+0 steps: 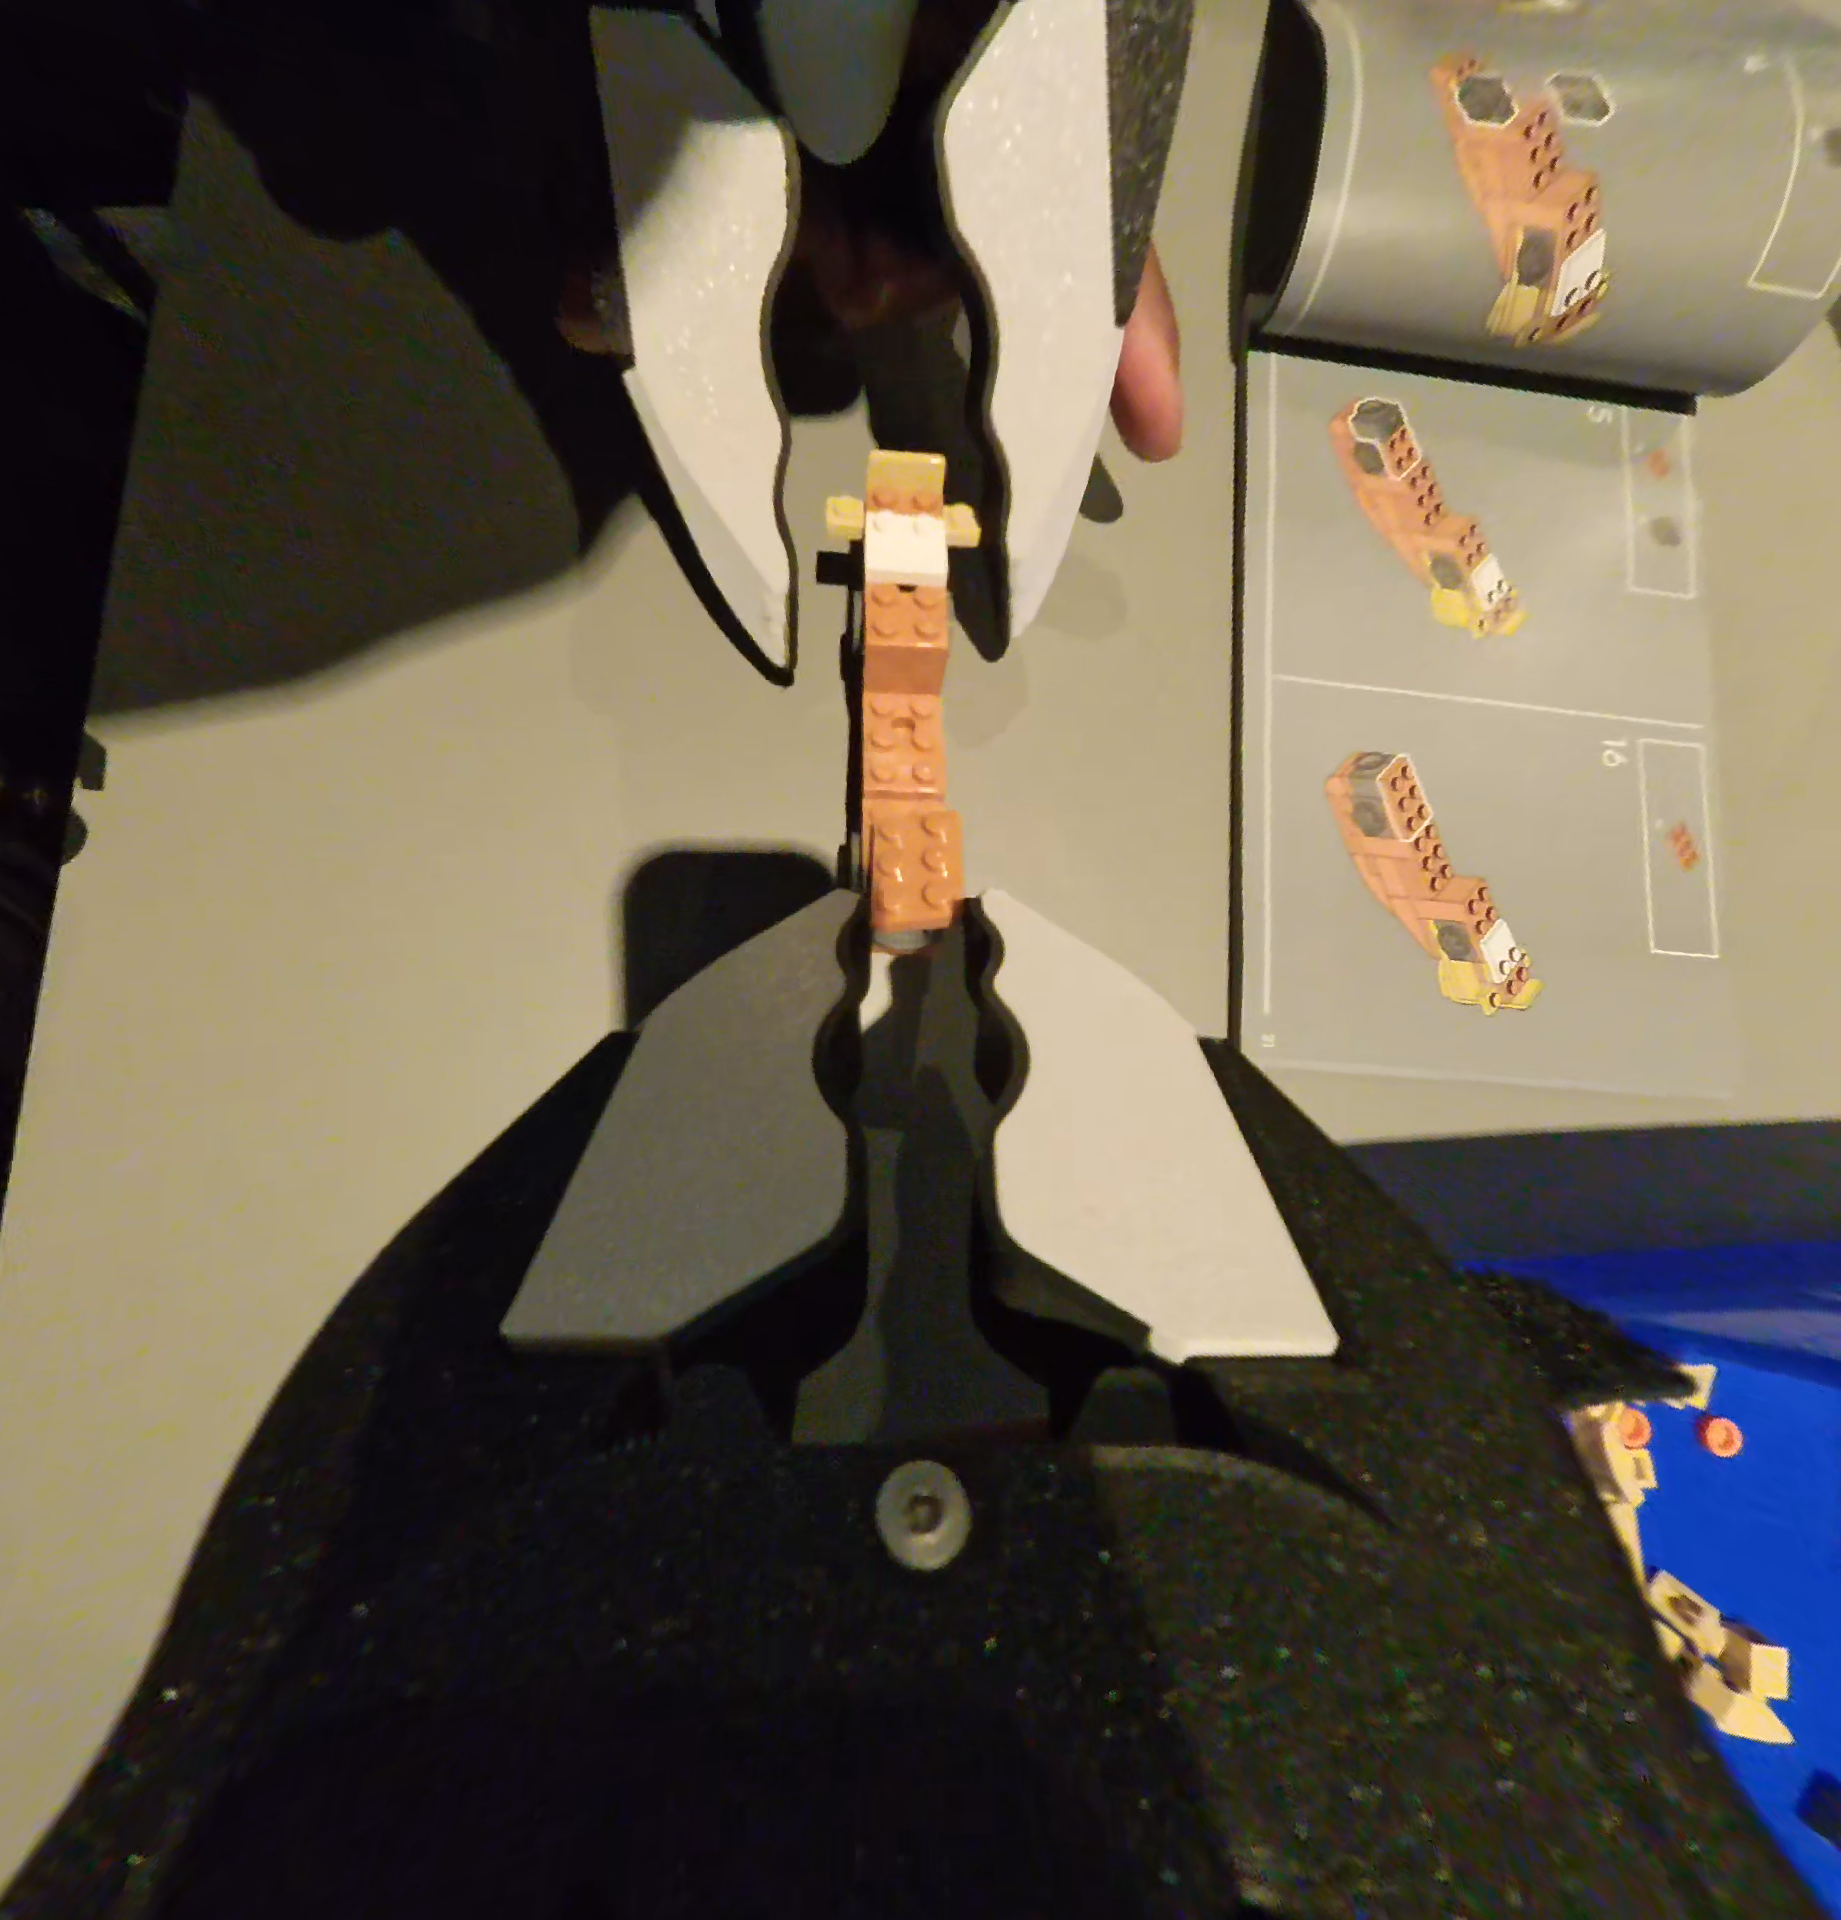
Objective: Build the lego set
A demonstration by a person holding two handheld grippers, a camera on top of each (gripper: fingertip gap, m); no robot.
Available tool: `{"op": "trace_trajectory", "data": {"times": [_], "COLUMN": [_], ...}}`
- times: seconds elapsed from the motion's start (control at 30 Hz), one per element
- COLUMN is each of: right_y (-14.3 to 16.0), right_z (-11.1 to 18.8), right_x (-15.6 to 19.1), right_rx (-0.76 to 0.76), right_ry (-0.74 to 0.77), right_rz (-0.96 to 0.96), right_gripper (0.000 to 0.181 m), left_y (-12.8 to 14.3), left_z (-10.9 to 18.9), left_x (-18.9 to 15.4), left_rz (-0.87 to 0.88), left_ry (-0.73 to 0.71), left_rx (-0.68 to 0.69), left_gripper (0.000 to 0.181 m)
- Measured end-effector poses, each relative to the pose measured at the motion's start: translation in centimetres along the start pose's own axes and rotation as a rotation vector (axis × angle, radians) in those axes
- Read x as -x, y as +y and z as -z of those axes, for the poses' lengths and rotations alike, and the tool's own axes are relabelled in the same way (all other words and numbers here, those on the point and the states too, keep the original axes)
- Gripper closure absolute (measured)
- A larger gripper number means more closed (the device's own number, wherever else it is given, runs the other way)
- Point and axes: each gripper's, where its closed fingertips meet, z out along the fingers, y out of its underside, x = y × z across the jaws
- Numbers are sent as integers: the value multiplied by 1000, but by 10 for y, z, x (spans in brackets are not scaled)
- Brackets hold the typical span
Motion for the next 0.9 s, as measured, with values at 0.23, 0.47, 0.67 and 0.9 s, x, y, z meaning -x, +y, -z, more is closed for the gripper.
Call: {"op": "trace_trajectory", "data": {"times": [0.23,0.47,0.67,0.9], "right_y": [-3,-2,-3,-2], "right_z": [5,3,-1,-5], "right_x": [0,2,-1,0], "right_rx": [-25,1,27,46], "right_ry": [-10,-26,-15,-31], "right_rz": [-16,-18,3,20], "right_gripper": [165,165,165,164], "left_y": [2,2,2,3], "left_z": [-2,-3,-3,-4], "left_x": [1,-2,-3,-4], "left_rz": [-16,-20,-24,-37], "left_ry": [-21,-9,0,7], "left_rx": [16,14,10,17], "left_gripper": [143,142,142,141]}}
